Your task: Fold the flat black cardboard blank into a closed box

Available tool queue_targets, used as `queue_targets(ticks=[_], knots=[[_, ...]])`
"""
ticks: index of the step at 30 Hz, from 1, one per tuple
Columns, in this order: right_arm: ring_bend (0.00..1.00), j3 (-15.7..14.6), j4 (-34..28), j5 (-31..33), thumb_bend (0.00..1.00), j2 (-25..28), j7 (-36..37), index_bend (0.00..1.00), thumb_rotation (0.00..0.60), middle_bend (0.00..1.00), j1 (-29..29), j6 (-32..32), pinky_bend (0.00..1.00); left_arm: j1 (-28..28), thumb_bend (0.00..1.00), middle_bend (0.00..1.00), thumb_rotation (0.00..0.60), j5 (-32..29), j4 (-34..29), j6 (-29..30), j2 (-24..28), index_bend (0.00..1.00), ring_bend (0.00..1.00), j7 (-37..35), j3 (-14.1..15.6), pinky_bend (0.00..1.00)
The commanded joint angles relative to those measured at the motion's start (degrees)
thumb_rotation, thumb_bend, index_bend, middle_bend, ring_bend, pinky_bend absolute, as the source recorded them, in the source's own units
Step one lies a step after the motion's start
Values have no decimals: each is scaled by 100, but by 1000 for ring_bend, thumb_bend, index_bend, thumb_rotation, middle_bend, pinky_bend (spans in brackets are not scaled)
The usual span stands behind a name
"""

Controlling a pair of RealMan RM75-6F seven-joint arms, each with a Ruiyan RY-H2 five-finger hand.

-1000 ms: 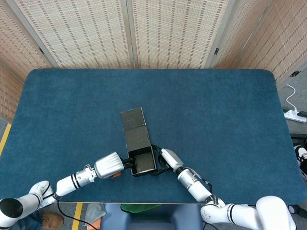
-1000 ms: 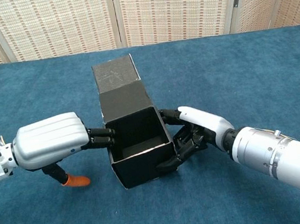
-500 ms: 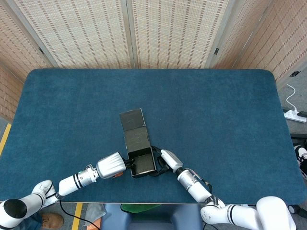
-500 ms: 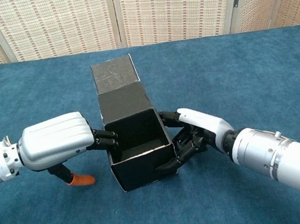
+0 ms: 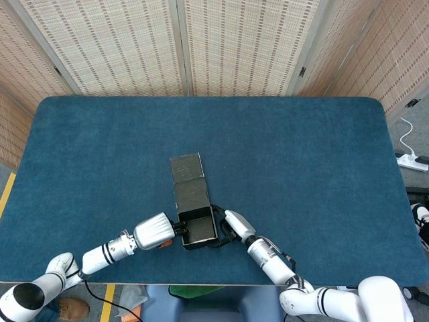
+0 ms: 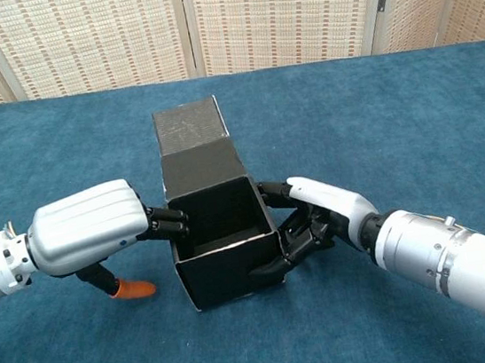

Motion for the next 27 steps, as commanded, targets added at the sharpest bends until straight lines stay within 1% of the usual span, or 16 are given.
queue_targets(ticks=[1,2,5,9,15,18,19,21,23,25,27], knots=[[796,25,9,30,265,-18,7,432,600,509,-9,5,1000,8,233,535,600,-22,8,25,5,576,895,-17,-20,1000],[796,36,15,39,266,-26,3,432,600,509,-9,8,1000,11,233,516,600,-36,3,39,14,548,895,-22,-34,1000],[796,88,43,75,265,-69,-16,432,600,508,-6,29,1000,28,233,413,600,-97,-43,105,67,426,883,-45,-96,1000],[796,190,138,157,265,-163,-53,432,600,503,10,51,1000,71,232,327,600,-184,-155,244,183,324,858,-77,-190,1000],[796,343,348,259,266,-377,-97,432,600,480,70,64,1000,147,233,271,600,-263,-446,441,440,242,840,-130,-271,1000],[795,446,470,328,264,-518,-191,419,600,439,148,38,1000,184,233,253,600,-346,-679,526,600,225,835,-278,-344,1000],[793,488,515,367,264,-578,-226,394,600,414,188,1,1000,207,233,248,600,-400,-793,548,674,219,835,-376,-380,1000],[781,536,549,395,264,-653,-262,309,600,351,243,-36,1000,247,233,243,600,-499,-1010,553,798,216,833,-594,-428,1000],[747,539,559,404,251,-722,-381,150,600,226,262,-13,1000,294,233,242,600,-619,-1282,517,956,212,833,-868,-471,1000],[710,485,510,424,211,-736,-518,45,600,134,237,-15,1000,342,233,240,600,-731,-1564,440,1111,205,832,-1131,-489,1000],[678,429,424,444,170,-711,-587,5,600,78,194,-26,1000,374,233,238,600,-819,-1795,339,1235,199,833,-1334,-493,1000]])
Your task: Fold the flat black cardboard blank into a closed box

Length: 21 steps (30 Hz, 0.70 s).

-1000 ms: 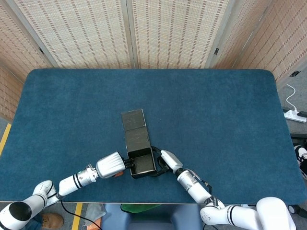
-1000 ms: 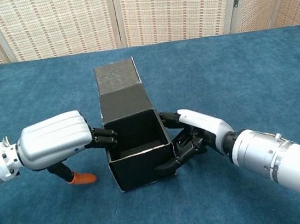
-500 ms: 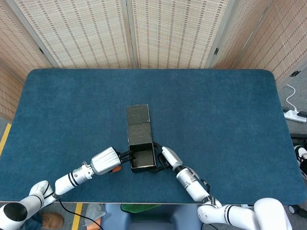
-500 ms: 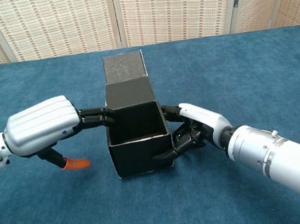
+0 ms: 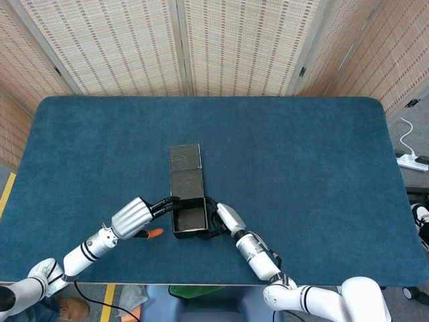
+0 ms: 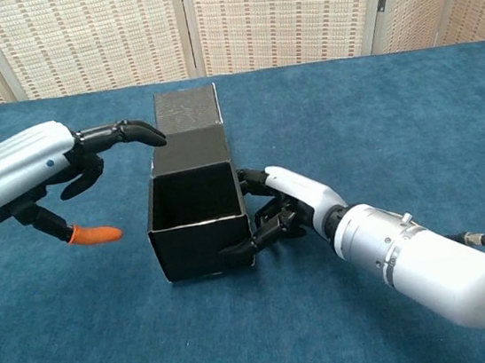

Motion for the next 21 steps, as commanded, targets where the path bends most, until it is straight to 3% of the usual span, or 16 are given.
queue_targets(ticks=[1,8,17,21], knots=[[670,-92,-126,37,156,17,-147,2,600,63,-76,19,1000,102,232,236,600,-242,-506,-195,307,192,833,-465,-56,1000],[608,-296,-534,31,2,189,-337,0,600,0,-276,87,1000,158,232,216,600,-556,-1078,-641,523,133,833,-1111,-131,1000],[598,-400,-829,43,0,401,-517,0,600,0,-497,245,1000,175,231,153,600,-795,-1492,-1182,730,46,802,-1717,-171,1000],[598,-505,-1174,-53,0,796,-477,0,600,0,-652,342,1000,139,216,49,600,-987,-1693,-1776,859,0,740,-2301,-70,1000]])
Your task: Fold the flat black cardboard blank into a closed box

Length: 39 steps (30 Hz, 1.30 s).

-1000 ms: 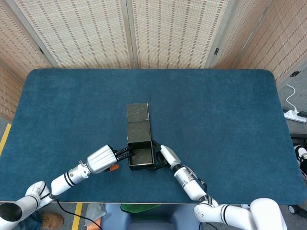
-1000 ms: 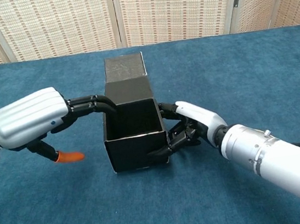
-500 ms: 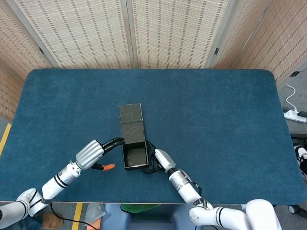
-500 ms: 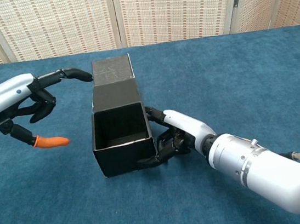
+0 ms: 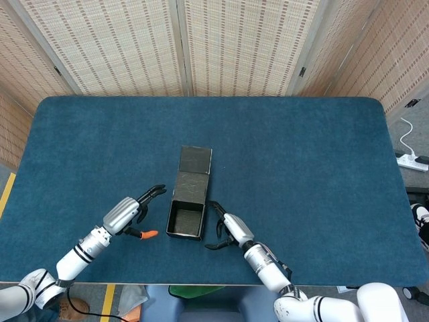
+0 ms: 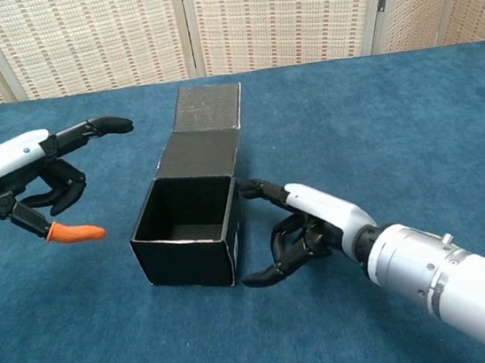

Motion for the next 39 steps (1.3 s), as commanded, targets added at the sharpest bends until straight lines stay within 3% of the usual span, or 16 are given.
queue_targets(ticks=[1,8,13,16,39], knots=[[598,-125,-349,-111,0,410,4,0,600,0,-157,113,1000,-30,206,24,600,-207,-182,-547,131,0,724,-630,94,1000],[608,-202,-1728,-584,9,1736,-110,0,600,61,-467,719,1000,-31,182,0,600,-399,69,-1189,-9,0,676,-1647,149,1000],[613,98,-2703,-806,21,2514,-357,0,600,84,-453,1050,1000,-96,180,0,600,-433,289,-1557,-259,0,664,-2272,126,1000],[613,276,-2955,-732,21,2729,-499,0,600,90,-414,1115,1000,-128,179,0,600,-424,489,-1646,-442,0,664,-2382,73,1000],[622,241,-2828,-316,21,2690,-453,0,600,117,-441,1118,1000,-461,178,0,600,-223,940,-1754,-1096,0,662,-2872,-172,1000]])
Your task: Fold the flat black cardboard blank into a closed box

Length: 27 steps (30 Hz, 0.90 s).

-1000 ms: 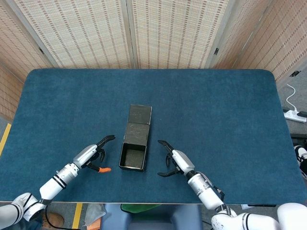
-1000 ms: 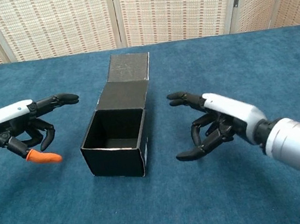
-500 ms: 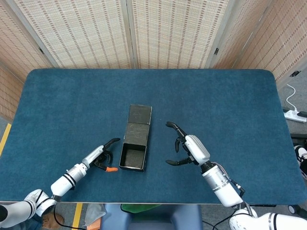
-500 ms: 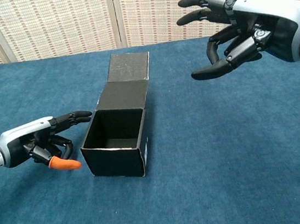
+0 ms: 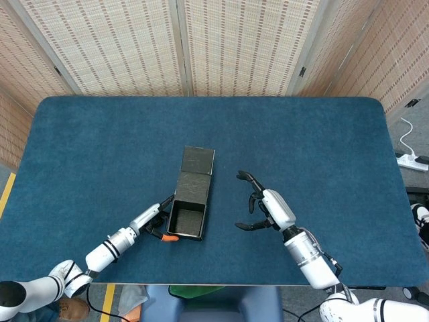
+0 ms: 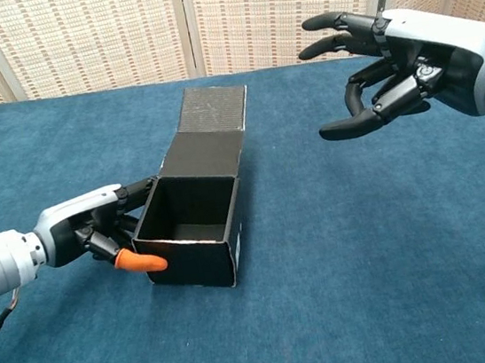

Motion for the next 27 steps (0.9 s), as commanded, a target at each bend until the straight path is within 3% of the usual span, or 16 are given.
queue_targets(ticks=[1,5,12,16,27], knots=[[622,-17,43,81,21,-17,27,0,600,122,-17,-23,1000,-11,177,0,600,-43,44,-25,-52,0,662,-35,-36,1000],[625,-54,96,388,21,-24,112,0,600,134,-17,-250,1000,17,181,51,600,-101,143,-41,-165,25,663,-196,-60,1000],[643,103,486,1461,22,-176,11,5,600,168,188,-941,1000,160,184,350,600,-284,350,88,-418,365,695,-320,-215,1000],[652,337,766,2138,22,-366,-168,22,600,183,453,-1309,1000,248,186,501,600,-367,340,199,-421,500,734,-288,-303,1000],[663,1106,2085,3725,25,-1453,-670,68,600,205,1610,-2034,1000,350,187,535,600,-176,-406,757,327,528,742,-217,-380,1000]])
